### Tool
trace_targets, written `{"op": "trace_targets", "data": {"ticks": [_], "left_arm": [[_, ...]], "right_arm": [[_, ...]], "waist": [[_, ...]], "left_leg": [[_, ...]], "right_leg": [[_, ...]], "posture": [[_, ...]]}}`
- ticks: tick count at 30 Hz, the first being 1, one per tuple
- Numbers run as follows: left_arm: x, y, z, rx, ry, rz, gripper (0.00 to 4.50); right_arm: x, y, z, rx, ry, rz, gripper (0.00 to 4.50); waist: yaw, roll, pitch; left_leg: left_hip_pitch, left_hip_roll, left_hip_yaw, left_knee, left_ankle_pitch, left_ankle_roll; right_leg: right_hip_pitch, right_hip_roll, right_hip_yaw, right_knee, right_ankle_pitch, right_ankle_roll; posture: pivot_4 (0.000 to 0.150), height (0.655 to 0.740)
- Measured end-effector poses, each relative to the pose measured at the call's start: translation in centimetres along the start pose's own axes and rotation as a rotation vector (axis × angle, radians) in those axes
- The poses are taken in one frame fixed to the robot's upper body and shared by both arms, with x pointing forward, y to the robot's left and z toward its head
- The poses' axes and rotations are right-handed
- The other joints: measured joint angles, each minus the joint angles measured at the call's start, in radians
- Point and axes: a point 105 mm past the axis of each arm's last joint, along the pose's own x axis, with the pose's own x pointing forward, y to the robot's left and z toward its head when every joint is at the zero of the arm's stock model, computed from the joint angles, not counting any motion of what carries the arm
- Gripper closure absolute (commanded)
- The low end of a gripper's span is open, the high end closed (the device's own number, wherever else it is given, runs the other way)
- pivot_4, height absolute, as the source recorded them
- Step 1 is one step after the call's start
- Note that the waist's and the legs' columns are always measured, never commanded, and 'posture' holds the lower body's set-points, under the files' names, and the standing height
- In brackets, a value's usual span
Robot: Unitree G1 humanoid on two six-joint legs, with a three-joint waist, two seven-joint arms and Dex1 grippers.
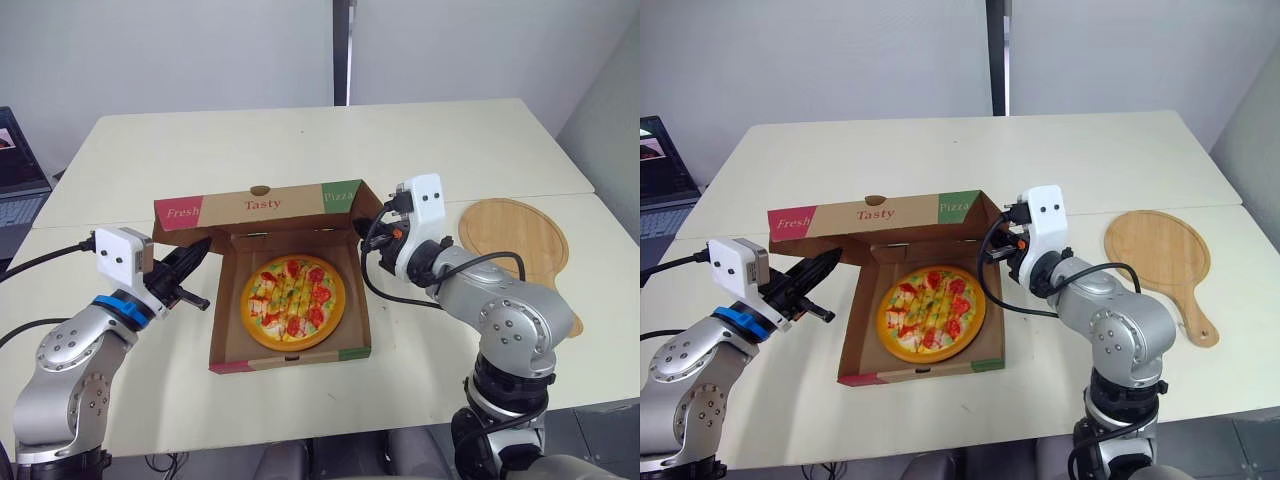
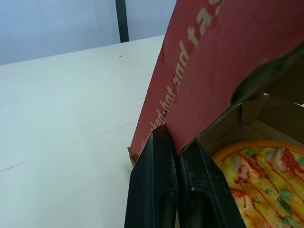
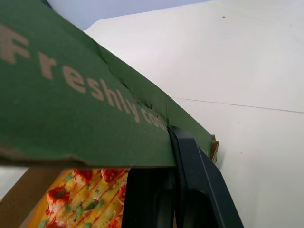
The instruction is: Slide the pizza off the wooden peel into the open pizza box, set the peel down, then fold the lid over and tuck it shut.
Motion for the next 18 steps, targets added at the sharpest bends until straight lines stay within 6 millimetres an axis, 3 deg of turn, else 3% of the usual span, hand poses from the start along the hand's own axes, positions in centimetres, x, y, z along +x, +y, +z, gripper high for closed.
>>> {"op": "trace_targets", "data": {"ticks": [8,18], "left_arm": [[0.1,0.0,0.0,0.000,-0.001,-0.002,4.48],[-0.7,-0.4,-0.8,-0.012,0.034,-0.003,4.48]], "right_arm": [[0.0,0.3,-0.1,0.056,0.002,-0.002,4.50],[-0.6,0.7,-2.2,-0.019,-0.022,0.019,4.50]], "waist": [[-0.001,0.000,0.000],[-0.006,0.000,-0.002]], "left_leg": [[0.000,0.000,0.000,0.000,0.000,0.000],[0.001,0.000,0.000,-0.001,0.000,0.000]], "right_leg": [[0.000,0.000,0.000,0.000,0.000,0.000],[0.000,0.000,0.000,0.000,0.000,0.000]], "posture": [[0.150,0.7400],[0.150,0.7400]]}}
